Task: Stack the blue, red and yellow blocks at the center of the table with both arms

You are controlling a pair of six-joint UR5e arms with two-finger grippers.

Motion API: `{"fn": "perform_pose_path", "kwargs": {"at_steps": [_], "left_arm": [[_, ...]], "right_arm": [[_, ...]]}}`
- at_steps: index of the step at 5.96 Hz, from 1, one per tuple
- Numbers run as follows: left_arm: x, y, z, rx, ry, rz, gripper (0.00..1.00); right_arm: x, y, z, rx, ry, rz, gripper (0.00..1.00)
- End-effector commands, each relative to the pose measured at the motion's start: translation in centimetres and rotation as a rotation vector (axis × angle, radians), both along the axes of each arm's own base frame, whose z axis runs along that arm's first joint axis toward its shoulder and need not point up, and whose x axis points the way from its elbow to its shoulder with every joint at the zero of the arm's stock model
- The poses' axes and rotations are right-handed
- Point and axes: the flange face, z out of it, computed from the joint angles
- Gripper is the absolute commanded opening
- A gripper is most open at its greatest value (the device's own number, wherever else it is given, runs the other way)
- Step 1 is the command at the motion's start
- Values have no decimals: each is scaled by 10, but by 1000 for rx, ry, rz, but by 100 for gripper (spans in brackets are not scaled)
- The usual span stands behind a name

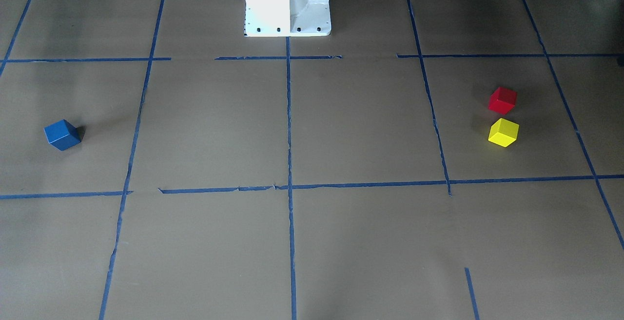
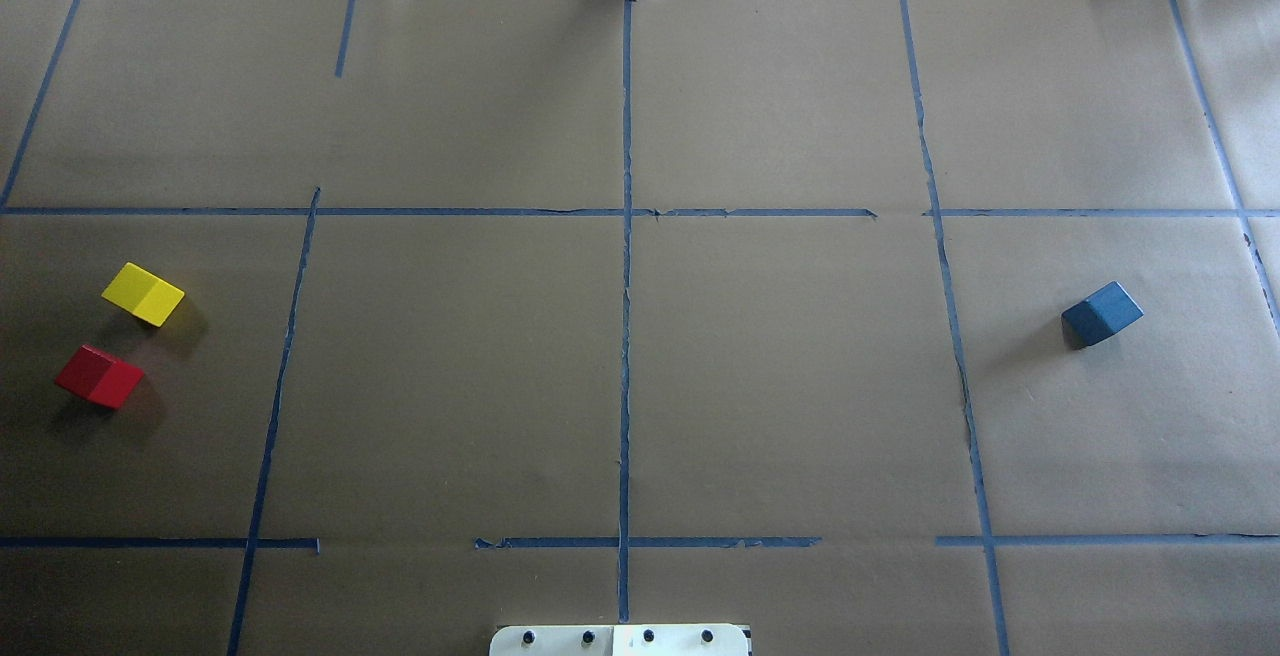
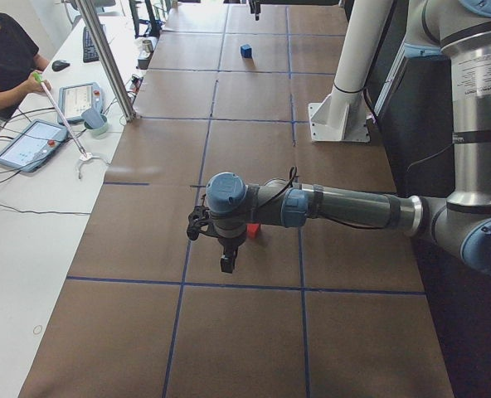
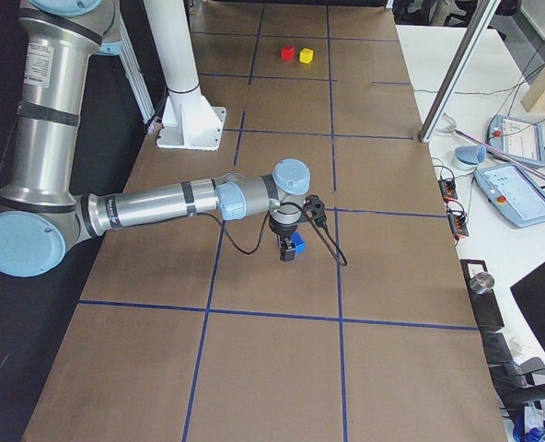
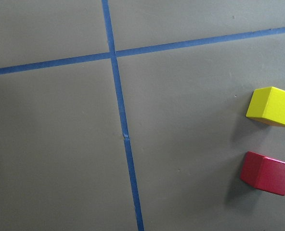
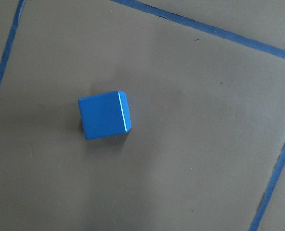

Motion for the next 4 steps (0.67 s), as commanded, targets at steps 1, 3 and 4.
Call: {"fn": "perform_pose_path", "kwargs": {"at_steps": [1,3,4], "left_arm": [[0,0,-1,2,0,0,100],[0,0,-7,15,1,0,100],[0,0,-8,18,1,0,100]], "right_arm": [[-54,-15,-7,80,27,-56,98],[-83,-27,5,95,54,-92,98],[-99,-34,10,87,57,-112,98]]}}
